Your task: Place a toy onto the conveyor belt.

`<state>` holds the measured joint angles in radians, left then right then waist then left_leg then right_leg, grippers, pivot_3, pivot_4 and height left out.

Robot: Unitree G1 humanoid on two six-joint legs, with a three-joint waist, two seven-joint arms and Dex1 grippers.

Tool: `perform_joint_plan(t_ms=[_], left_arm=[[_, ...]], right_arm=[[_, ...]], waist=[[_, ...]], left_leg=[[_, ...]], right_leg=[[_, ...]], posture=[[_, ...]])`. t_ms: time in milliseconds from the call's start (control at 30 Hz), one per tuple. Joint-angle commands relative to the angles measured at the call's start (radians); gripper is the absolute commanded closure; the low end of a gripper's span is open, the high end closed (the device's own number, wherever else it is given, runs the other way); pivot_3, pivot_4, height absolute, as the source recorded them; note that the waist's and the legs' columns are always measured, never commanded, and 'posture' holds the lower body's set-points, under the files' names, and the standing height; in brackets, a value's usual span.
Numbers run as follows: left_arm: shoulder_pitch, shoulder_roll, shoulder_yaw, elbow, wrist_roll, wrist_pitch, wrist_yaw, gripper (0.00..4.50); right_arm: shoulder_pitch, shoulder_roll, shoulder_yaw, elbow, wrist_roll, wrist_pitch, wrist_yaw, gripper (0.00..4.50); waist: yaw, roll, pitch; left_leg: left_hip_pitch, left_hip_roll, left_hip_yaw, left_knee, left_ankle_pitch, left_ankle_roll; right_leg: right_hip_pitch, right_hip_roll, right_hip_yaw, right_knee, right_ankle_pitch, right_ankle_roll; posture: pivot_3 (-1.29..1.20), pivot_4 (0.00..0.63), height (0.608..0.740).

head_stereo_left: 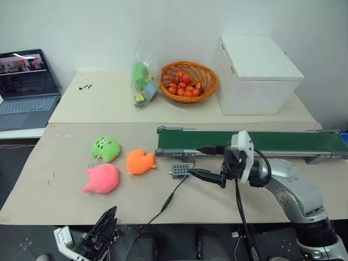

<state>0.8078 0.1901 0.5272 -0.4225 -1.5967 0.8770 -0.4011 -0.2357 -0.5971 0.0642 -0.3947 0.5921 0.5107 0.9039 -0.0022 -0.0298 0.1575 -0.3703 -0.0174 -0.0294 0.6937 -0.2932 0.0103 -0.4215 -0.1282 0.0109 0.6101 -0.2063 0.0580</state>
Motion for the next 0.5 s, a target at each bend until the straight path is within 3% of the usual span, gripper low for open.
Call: perform_joint_plan(t_ms=[33, 267, 500], left_arm=[[0.005, 0.022, 0.026, 0.005, -0.057, -0.027, -0.011, 0.04], [-0.173, -0.004, 0.032, 0.095, -0.067, -0.158, 0.157, 0.04], [-0.266, -0.06, -0.032, 0.137, 0.068, -0.226, 0.177, 0.04]], right_arm=[[0.001, -0.001, -0.017, -0.028, -0.001, -0.014, -0.004, 0.0], [0.002, 0.004, -0.018, -0.032, 0.004, -0.011, -0.007, 0.0], [-0.01, 0.005, -0.02, -0.027, 0.003, -0.014, -0.008, 0.0]], waist=[[0.0, 0.0, 0.0], [0.002, 0.0, 0.0], [-0.002, 0.0, 0.0]], left_leg=[[0.0, 0.0, 0.0, 0.0, 0.0, 0.0], [0.0, 0.0, 0.0, 0.0, 0.0, 0.0], [0.0, -0.001, 0.001, 0.0, 0.0, 0.0]], right_leg=[[0.0, 0.0, 0.0, 0.0, 0.0, 0.0], [0.0, 0.0, 0.0, 0.0, 0.001, 0.0], [0.001, 0.0, 0.001, -0.001, 0.003, 0.004]], posture=[[0.0, 0.15, 0.727], [0.0, 0.15, 0.727], [0.0, 0.15, 0.727]])
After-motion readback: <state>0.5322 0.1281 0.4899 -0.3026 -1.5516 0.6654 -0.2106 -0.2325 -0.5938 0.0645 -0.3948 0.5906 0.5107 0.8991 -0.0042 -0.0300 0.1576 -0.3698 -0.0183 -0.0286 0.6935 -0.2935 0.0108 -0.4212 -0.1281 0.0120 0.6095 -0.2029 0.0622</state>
